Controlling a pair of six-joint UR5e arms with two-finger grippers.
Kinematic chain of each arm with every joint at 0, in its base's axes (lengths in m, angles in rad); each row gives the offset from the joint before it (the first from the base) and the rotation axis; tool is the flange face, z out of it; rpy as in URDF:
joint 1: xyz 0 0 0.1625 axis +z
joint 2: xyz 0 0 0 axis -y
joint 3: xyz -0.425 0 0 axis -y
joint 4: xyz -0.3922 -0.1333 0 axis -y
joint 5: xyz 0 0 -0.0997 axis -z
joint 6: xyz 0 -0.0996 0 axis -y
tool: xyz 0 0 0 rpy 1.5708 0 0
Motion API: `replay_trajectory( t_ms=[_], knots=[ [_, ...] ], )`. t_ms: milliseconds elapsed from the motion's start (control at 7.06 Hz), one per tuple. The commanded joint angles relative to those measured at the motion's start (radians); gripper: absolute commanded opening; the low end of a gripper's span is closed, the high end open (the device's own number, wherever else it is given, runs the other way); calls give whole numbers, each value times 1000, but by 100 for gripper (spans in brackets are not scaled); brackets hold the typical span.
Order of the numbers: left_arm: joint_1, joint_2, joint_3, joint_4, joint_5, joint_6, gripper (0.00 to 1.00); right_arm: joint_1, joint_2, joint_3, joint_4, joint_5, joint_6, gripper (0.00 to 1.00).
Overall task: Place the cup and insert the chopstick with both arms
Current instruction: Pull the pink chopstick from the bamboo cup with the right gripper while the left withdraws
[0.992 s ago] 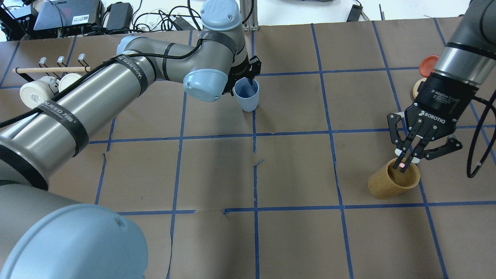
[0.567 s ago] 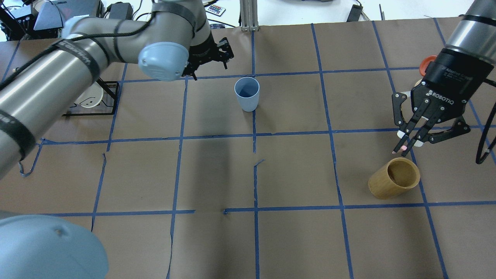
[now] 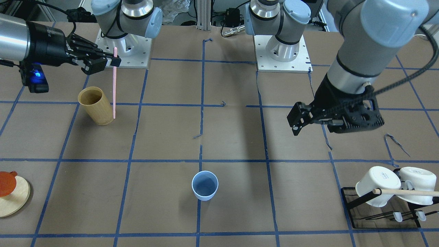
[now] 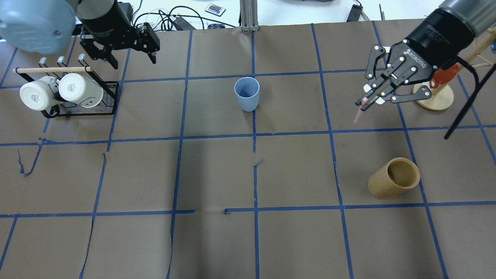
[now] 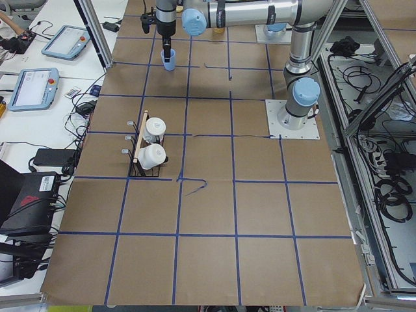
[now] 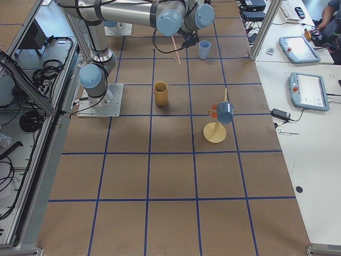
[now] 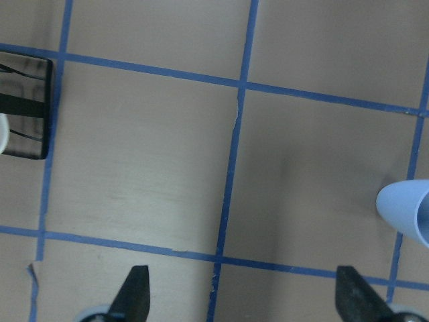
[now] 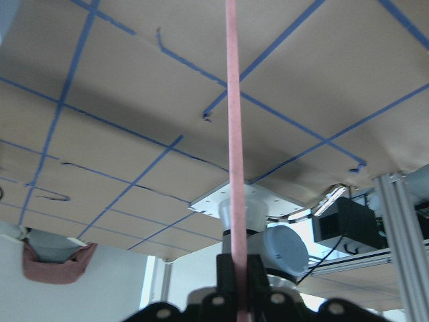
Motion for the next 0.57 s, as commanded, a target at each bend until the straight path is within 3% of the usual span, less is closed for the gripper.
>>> replay_trajectory(
  t_ms=[0, 283, 425],
  knots=[
    [17, 102, -55, -71, 0, 45, 96, 66, 41, -39, -123, 236, 206, 4],
    [20, 105, -57, -59, 0, 107, 96, 183, 114, -39, -443, 383, 511, 4],
    [20, 105, -56, -56, 0, 107, 96, 191, 142, -38, -504, 466, 546, 2]
  ],
)
